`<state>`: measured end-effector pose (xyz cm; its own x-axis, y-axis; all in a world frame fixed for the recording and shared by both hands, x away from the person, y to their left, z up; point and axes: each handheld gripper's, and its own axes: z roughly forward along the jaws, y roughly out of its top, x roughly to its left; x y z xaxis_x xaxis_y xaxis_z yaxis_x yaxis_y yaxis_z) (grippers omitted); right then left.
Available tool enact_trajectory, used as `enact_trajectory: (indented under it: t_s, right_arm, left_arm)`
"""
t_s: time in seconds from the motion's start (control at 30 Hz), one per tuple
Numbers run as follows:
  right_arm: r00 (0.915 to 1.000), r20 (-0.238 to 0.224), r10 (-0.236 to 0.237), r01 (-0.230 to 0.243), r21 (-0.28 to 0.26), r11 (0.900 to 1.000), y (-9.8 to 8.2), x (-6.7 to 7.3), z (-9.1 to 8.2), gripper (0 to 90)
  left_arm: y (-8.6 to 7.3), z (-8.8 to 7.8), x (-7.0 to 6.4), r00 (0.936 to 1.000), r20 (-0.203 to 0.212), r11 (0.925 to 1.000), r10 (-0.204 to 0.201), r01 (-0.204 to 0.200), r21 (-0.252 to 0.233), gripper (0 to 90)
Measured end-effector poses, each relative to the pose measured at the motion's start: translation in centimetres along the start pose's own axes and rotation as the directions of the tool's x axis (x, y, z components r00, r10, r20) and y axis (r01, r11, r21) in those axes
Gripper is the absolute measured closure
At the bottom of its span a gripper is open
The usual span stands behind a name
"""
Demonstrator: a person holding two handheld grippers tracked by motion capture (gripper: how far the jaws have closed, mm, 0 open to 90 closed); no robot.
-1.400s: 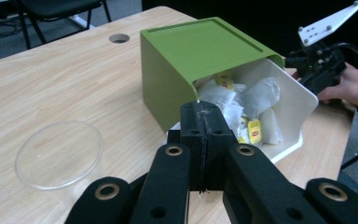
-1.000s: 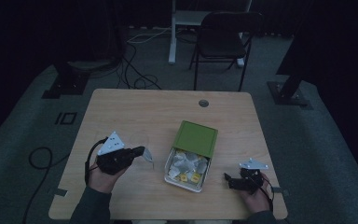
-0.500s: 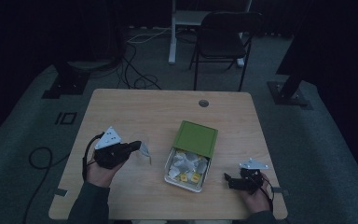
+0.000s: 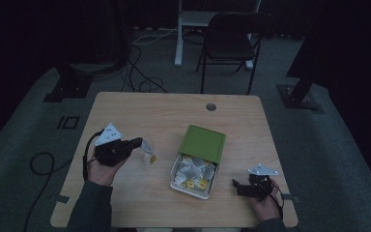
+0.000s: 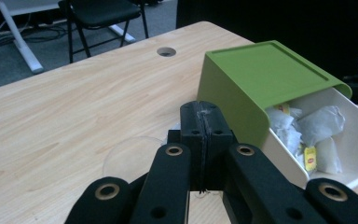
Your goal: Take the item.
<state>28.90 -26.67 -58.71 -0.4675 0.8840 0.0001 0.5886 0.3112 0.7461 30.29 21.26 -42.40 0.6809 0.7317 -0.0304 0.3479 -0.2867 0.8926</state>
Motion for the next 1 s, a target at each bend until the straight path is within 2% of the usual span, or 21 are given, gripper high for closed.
enact_trajectory:
  t_s: [0.43, 1.0]
  right_arm:
    - [1.0, 0.0, -0.001, 0.001, 0.001, 1.0, 0.0, 0.0, 0.0, 12.7]
    - [1.0, 0.0, -0.003, 0.003, 0.001, 1.0, 0.0, 0.0, 0.0, 12.8]
  left_arm:
    - [1.1, 0.4, 1.2, 0.9997, -0.014, 0.9995, -0.018, 0.018, -0.024, 90.0]
    - [1.1, 1.7, 3.0, 0.9976, -0.049, 0.9987, -0.048, 0.048, -0.018, 90.0]
